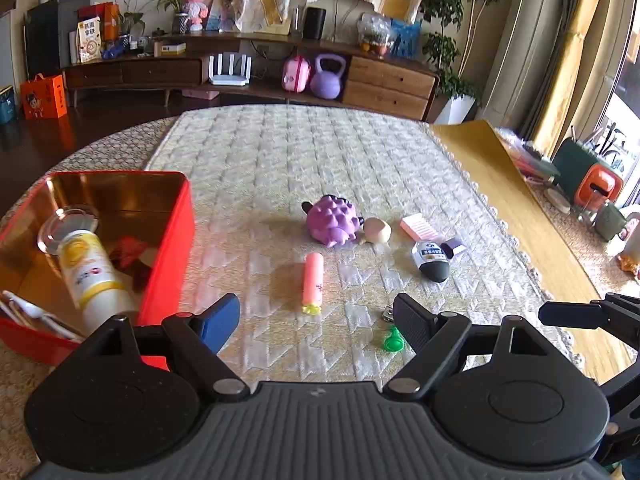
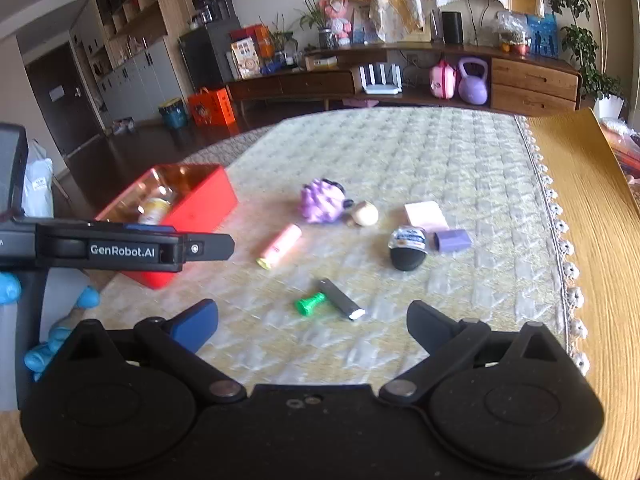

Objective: Organize rigid objects
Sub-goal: 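Open the left gripper to drop the sunglasses while both tools move back toward the table objects, then grasp the pink tube with the left gripper while the right grasps the silver nail clipper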

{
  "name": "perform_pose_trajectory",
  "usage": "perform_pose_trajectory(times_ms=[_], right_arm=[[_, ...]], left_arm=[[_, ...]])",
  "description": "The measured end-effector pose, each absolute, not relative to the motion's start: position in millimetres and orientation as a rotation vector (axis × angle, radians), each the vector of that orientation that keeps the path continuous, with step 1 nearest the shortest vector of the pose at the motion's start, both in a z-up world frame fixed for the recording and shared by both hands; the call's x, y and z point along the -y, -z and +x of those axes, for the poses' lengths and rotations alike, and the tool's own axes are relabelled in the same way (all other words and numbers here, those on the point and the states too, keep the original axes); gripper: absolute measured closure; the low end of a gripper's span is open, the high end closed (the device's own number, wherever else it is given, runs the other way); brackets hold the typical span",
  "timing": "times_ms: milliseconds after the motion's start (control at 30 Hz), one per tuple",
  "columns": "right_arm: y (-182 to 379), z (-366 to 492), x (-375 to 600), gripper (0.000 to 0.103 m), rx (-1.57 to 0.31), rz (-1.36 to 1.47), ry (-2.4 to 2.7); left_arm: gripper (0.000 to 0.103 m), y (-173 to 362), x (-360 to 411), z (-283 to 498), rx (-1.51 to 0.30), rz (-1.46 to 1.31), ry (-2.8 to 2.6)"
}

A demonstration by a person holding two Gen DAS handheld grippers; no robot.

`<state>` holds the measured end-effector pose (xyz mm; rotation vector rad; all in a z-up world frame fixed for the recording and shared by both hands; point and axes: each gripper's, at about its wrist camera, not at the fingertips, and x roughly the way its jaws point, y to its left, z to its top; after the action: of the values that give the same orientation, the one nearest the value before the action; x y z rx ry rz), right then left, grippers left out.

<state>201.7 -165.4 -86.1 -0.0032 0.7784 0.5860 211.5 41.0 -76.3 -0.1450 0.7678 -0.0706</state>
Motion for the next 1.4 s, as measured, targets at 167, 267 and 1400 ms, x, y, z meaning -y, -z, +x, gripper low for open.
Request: perform_pose_trajectory(times_ms=[167,267,1400], right_arm=[[102,215,168,0.005,-0.789,-0.067,-0.591],[110,225,168,0.012,-0.797,-0.108,-0.595],[138,247,139,0.092,-0.804,-0.253,-0.691]], left_arm=[[0.019,91,-32,230,-0.800,-0.151,0.074],[0.019,102,-30,242,-0.819,-0.153,0.049],[0.087,137,-9,282,-0.825,0.018,0.034]])
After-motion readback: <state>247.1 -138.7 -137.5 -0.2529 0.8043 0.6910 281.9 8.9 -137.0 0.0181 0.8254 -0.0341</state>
